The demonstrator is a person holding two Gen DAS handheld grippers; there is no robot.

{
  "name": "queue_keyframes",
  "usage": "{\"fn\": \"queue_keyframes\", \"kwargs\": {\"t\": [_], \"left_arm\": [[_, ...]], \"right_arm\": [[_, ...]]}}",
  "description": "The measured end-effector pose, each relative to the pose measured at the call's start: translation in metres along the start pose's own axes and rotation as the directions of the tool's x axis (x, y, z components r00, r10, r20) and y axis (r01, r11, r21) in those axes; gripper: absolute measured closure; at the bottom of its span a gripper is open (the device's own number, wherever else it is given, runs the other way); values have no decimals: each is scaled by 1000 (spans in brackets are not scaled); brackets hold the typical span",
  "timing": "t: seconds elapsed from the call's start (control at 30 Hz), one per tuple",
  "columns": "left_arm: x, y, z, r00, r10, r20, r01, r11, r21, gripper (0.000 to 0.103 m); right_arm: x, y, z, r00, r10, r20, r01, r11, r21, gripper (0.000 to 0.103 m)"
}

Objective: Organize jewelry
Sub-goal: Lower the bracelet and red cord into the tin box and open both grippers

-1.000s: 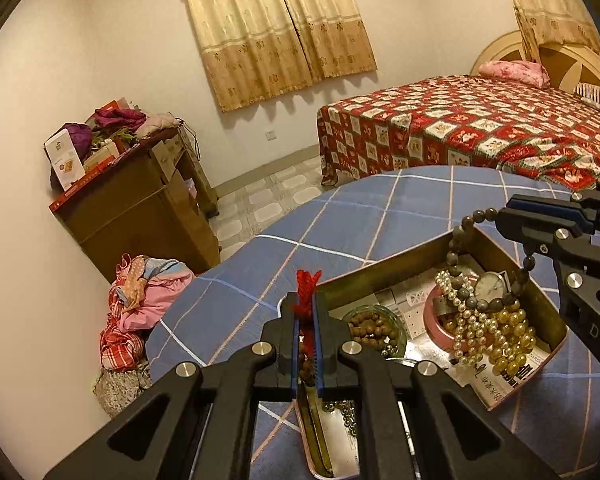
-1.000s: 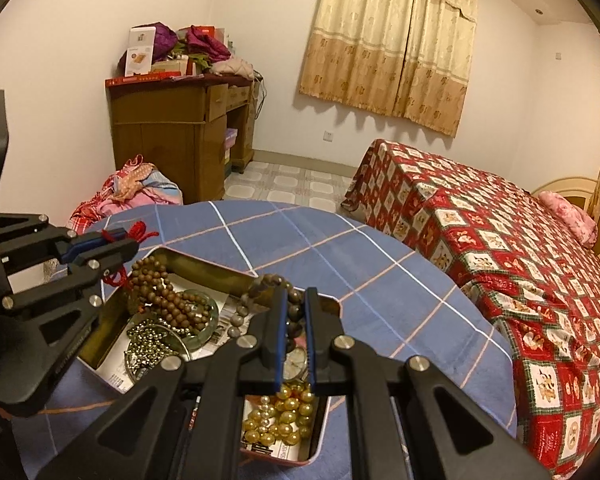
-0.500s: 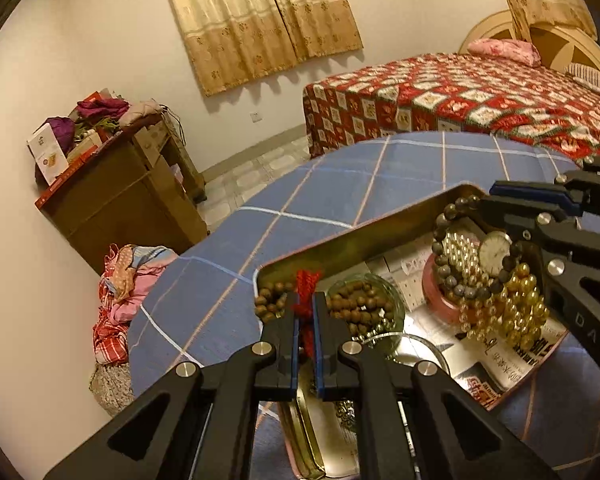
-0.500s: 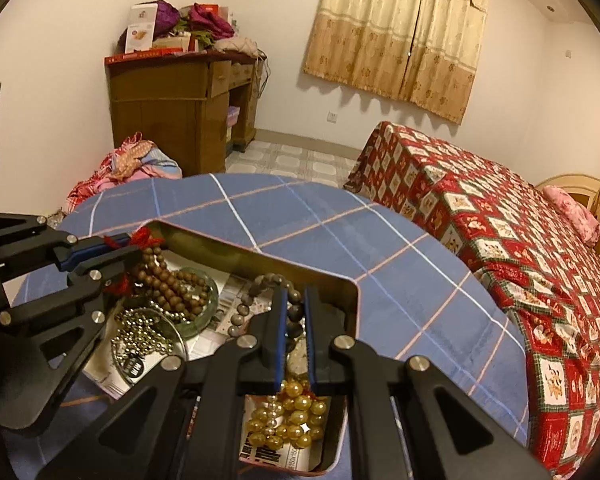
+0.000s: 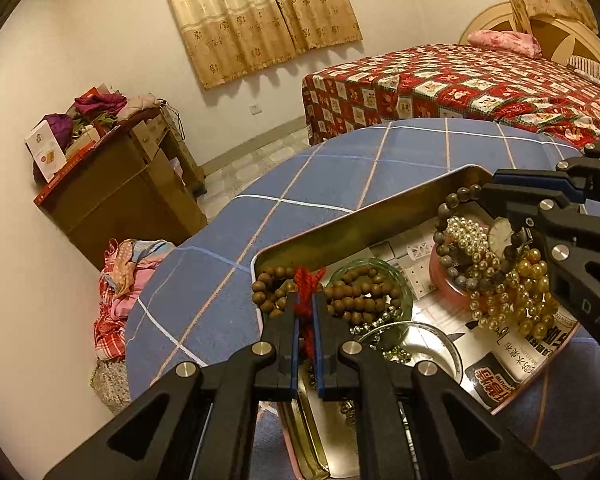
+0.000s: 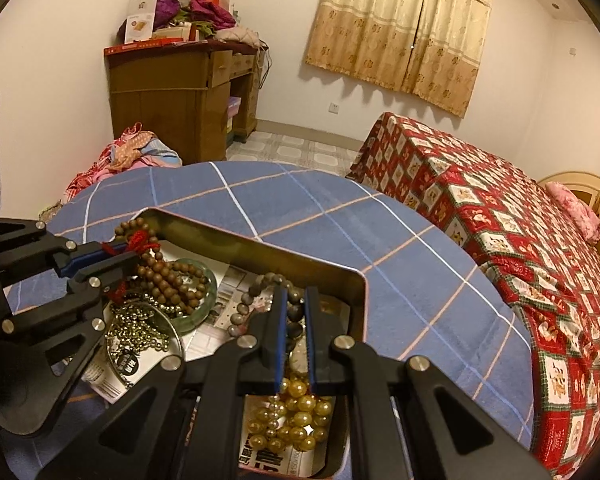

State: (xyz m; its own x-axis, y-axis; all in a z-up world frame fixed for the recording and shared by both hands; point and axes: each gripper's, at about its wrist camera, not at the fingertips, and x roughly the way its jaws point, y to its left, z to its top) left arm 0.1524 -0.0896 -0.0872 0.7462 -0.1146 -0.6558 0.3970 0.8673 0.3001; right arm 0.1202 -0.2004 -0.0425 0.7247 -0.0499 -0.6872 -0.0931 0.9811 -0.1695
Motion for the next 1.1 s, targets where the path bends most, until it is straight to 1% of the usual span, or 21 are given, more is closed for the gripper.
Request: {"fn": "queue_keyframes", "kwargs": {"t": [0.07, 0.13, 0.17, 0.2, 0.23, 0.27, 0.3, 0.37, 0.43, 0.53, 0.7, 0.77, 0.83, 1.1], "left_arm": [[-1, 0, 0, 1000, -8, 0, 8, 1000, -3, 97], [-3, 1, 0, 1000, -3, -5, 3, 1000, -13, 91], [-5, 3, -1, 1000, 1, -7, -1, 1000, -22, 75], [-9, 4, -2, 1000, 5, 0, -5, 999, -34, 47], [-15, 6, -3, 1000, 20, 16, -19, 999, -44, 33], [-21, 7, -5, 998, 42, 40, -39, 998, -52, 20], [-30, 9, -7, 997, 45, 67, -41, 998, -56, 20], [-40, 13, -10, 997, 29, 74, -25, 998, -56, 20], [-53, 18, -13, 995, 63, 80, -57, 996, -75, 20], [-72, 29, -20, 993, 61, 102, -48, 991, -124, 20], [-102, 38, -26, 981, 122, 151, -100, 984, -150, 20], [-108, 41, -27, 979, 125, 160, -98, 982, -162, 20], [-111, 43, -28, 979, 128, 160, -100, 980, -172, 20], [-114, 45, -28, 979, 134, 154, -105, 978, -179, 20]], "right_arm": [[1, -1, 0, 1000, 14, -7, -14, 1000, 9, 92], [0, -1, -2, 999, 33, -4, -33, 999, 18, 91], [-1, -2, -2, 999, 32, -1, -32, 999, 19, 87], [-2, -2, -3, 1000, 31, -1, -31, 999, 24, 80], [-4, -3, -5, 999, 34, 2, -34, 999, 31, 75], [-7, -5, -6, 999, 37, 9, -37, 999, 36, 66], [-12, -6, -8, 999, 31, 20, -32, 999, 38, 62], [-21, -10, -10, 999, 11, 32, -12, 999, 48, 61], [-32, -15, -13, 999, 0, 44, -3, 997, 73, 61], [-54, -20, -15, 995, -42, 93, 33, 995, 90, 54], [-84, -15, -17, 986, -45, 160, 31, 996, 88, 51], [-91, -12, -17, 982, -48, 181, 33, 996, 87, 48], [-95, -12, -17, 980, -47, 191, 30, 996, 87, 48], [-98, -17, -18, 978, -42, 203, 22, 995, 101, 48]]}}
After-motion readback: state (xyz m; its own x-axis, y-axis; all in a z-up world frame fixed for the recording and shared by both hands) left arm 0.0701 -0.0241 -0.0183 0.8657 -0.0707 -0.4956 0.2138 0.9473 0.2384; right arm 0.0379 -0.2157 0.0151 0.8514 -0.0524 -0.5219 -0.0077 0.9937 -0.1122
